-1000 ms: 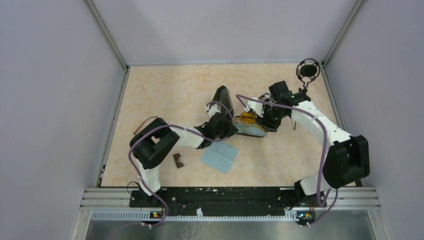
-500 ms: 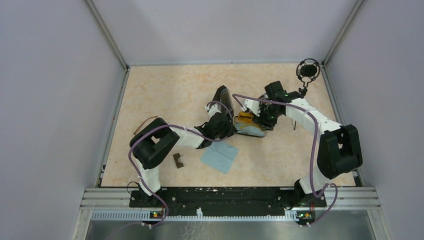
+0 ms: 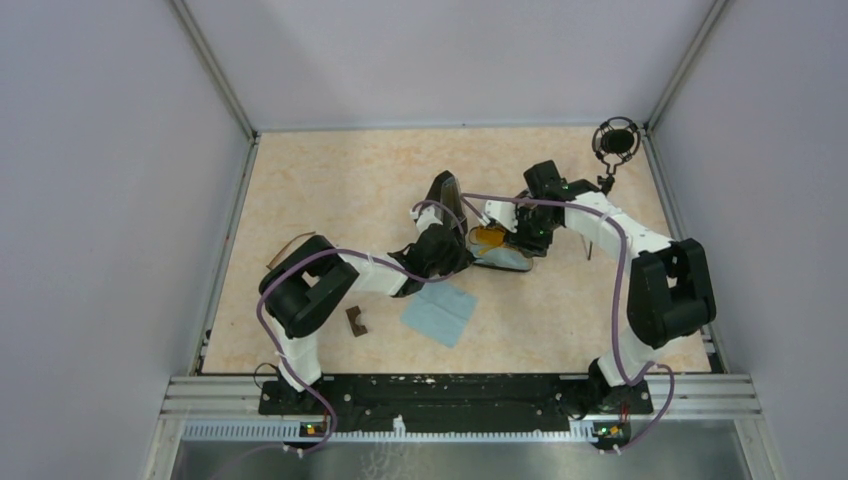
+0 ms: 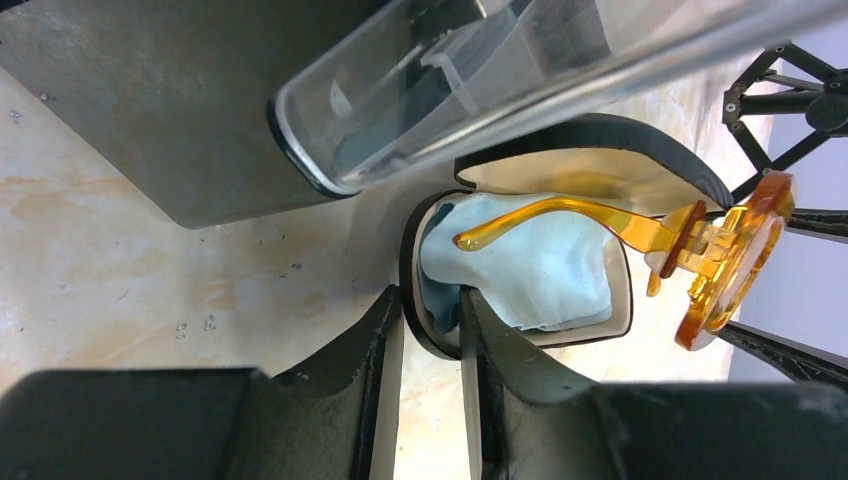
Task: Organize the sunglasses
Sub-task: Place the sunglasses in the sunglasses case.
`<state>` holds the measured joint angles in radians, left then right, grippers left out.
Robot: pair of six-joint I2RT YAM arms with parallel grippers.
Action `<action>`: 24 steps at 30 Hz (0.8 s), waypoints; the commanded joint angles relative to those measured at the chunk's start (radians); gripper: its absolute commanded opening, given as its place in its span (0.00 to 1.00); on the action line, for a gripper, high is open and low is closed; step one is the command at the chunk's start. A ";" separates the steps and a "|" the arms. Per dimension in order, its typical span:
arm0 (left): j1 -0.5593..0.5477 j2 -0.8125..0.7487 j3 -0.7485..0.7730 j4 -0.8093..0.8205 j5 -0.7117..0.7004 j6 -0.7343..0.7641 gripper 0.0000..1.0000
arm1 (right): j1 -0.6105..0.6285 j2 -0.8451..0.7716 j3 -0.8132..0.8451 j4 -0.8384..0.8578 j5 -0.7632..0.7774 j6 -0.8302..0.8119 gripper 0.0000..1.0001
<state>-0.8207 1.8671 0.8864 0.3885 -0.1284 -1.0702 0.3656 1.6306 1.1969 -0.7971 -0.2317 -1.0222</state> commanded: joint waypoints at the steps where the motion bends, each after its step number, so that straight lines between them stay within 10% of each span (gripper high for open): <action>1: -0.001 -0.016 -0.003 0.013 -0.002 0.034 0.32 | 0.018 0.035 0.006 -0.063 -0.024 -0.038 0.14; 24: 0.000 -0.013 -0.030 0.049 0.008 0.026 0.32 | 0.064 -0.079 -0.010 -0.066 -0.065 0.125 0.13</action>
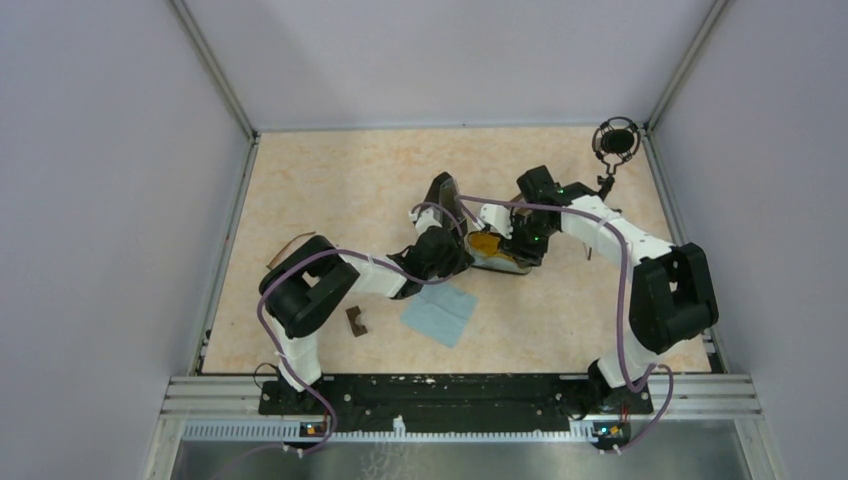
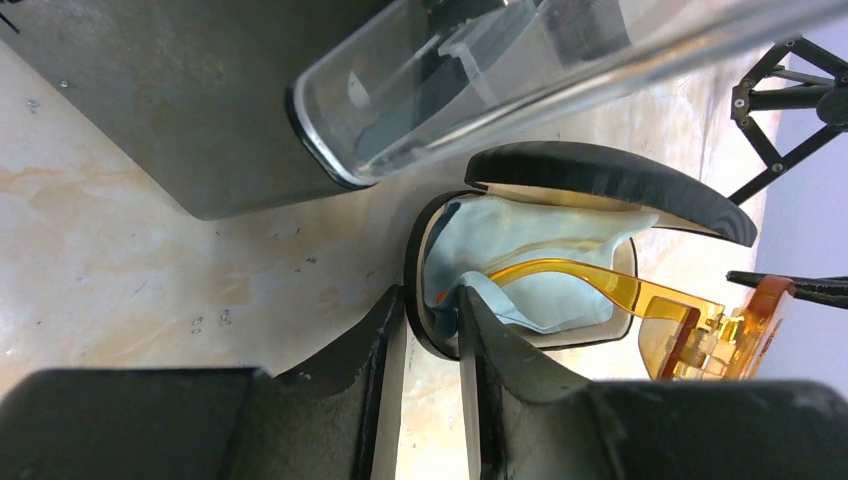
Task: Organize the sunglasses
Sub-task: Place the sunglasses in the sunglasses case.
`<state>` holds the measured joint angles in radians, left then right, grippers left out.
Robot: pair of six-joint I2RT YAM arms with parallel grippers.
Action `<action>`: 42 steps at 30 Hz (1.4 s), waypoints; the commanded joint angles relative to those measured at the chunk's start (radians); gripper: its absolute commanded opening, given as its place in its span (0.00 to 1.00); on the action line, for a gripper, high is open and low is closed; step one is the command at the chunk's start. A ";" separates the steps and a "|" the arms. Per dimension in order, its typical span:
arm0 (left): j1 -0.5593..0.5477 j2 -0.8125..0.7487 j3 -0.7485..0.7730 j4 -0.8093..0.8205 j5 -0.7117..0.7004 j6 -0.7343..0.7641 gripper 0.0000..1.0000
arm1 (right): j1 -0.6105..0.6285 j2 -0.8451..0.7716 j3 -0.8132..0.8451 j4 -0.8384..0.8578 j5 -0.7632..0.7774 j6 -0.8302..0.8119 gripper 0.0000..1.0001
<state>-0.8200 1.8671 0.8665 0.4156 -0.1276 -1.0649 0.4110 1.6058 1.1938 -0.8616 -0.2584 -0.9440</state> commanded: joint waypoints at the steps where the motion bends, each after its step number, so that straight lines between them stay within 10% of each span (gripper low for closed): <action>1: -0.001 -0.012 -0.011 0.024 0.008 0.020 0.32 | 0.020 -0.058 -0.009 0.004 -0.038 0.054 0.13; 28: 0.006 -0.012 -0.025 0.046 0.023 0.043 0.32 | 0.031 0.159 0.098 0.027 0.015 0.020 0.14; 42: 0.007 -0.011 -0.045 0.067 0.025 0.056 0.31 | 0.049 0.128 0.131 0.026 0.046 -0.039 0.56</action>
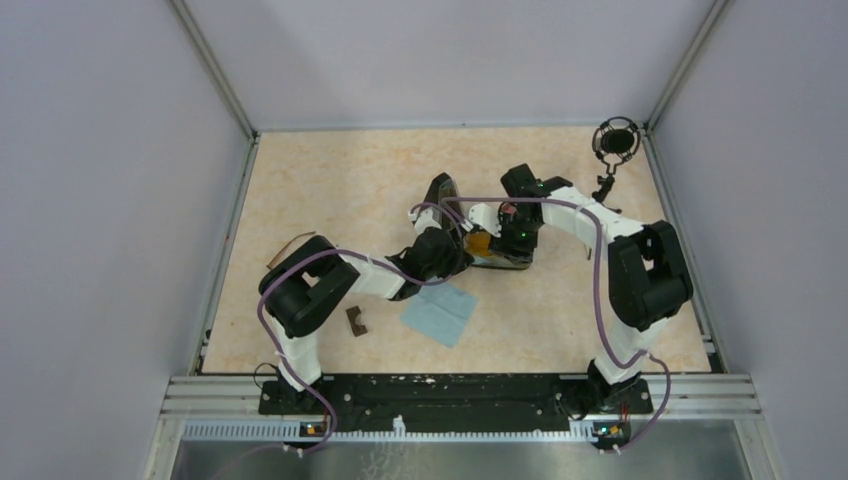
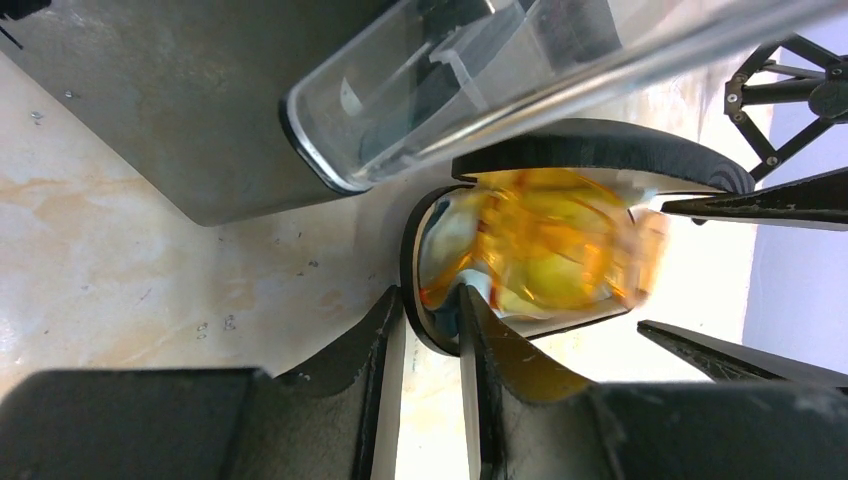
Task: Organize the sunglasses
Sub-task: Place the sunglasses in the sunglasses case.
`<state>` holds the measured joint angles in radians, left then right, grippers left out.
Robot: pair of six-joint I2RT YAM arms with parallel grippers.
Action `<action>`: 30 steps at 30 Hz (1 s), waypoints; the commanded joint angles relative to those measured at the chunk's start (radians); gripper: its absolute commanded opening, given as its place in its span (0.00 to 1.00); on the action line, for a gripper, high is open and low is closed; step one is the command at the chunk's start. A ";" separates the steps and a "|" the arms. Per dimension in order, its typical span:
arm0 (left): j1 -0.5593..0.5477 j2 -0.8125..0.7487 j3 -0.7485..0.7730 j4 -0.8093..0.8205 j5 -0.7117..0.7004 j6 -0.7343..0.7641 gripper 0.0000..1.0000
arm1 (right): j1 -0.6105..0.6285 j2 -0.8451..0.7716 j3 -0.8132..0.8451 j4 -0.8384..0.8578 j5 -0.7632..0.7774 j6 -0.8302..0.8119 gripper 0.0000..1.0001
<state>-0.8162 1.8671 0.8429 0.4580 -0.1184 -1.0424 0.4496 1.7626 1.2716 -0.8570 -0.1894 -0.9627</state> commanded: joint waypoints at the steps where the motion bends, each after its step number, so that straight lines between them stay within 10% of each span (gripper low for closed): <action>1: 0.004 -0.011 -0.023 0.026 0.016 0.034 0.31 | 0.011 -0.041 0.050 0.023 -0.024 -0.019 0.58; 18: 0.003 -0.018 -0.040 0.053 0.026 0.029 0.31 | 0.000 -0.253 0.013 0.037 -0.102 0.062 0.51; 30: 0.003 -0.022 -0.049 0.080 0.046 0.025 0.31 | -0.025 -0.075 0.083 0.100 -0.066 0.066 0.51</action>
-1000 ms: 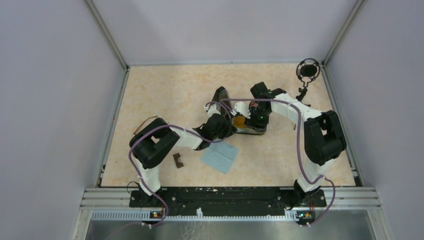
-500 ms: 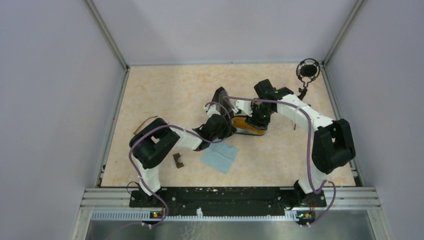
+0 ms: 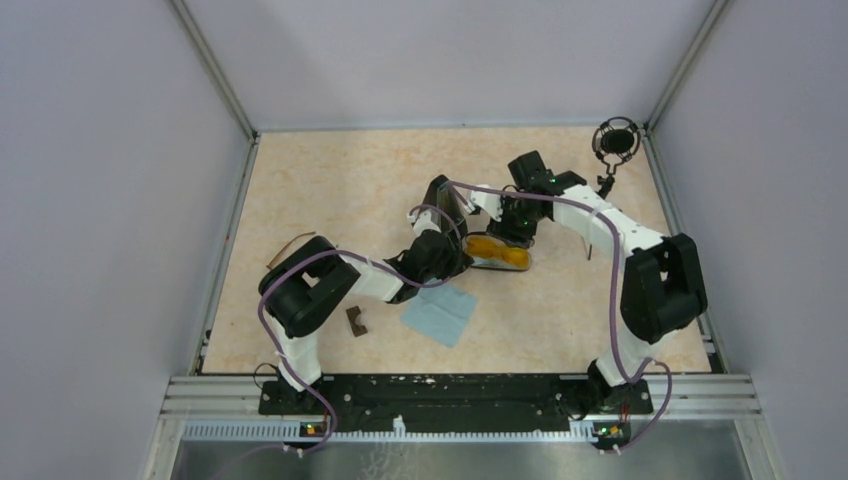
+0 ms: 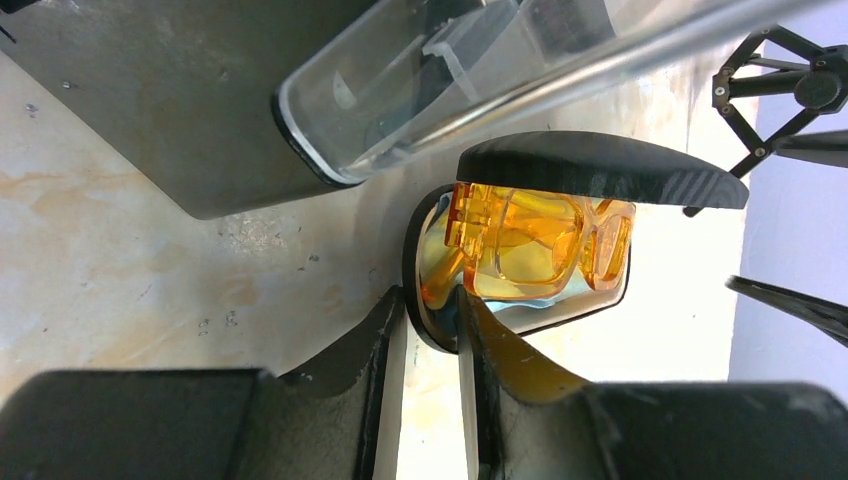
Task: Organize the sunglasses
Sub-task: Place the sunglasses in the sunglasses case, then close the sunglasses case at the center of the board.
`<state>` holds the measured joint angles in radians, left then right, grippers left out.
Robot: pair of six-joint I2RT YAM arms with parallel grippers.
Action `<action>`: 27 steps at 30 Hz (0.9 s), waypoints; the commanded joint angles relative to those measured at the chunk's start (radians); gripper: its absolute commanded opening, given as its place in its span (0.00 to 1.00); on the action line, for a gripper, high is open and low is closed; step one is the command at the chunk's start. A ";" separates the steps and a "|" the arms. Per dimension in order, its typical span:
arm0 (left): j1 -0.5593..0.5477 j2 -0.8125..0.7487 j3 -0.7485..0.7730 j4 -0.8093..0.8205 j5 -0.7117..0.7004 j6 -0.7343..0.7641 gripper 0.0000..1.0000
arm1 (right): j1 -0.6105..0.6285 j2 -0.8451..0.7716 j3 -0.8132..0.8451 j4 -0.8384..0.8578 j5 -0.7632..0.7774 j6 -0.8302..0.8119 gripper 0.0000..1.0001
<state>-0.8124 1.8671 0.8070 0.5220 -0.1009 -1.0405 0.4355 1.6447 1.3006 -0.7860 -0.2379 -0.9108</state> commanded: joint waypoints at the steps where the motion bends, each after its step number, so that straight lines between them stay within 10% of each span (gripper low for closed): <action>1: 0.000 -0.022 -0.012 0.017 0.031 0.023 0.31 | -0.011 0.052 0.054 0.033 -0.022 0.016 0.50; 27: -0.001 -0.009 -0.023 0.063 0.051 0.002 0.27 | 0.060 -0.062 -0.206 0.081 -0.139 0.084 0.10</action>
<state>-0.8074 1.8671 0.7982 0.5335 -0.0788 -1.0447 0.4385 1.6268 1.1908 -0.6926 -0.2710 -0.8783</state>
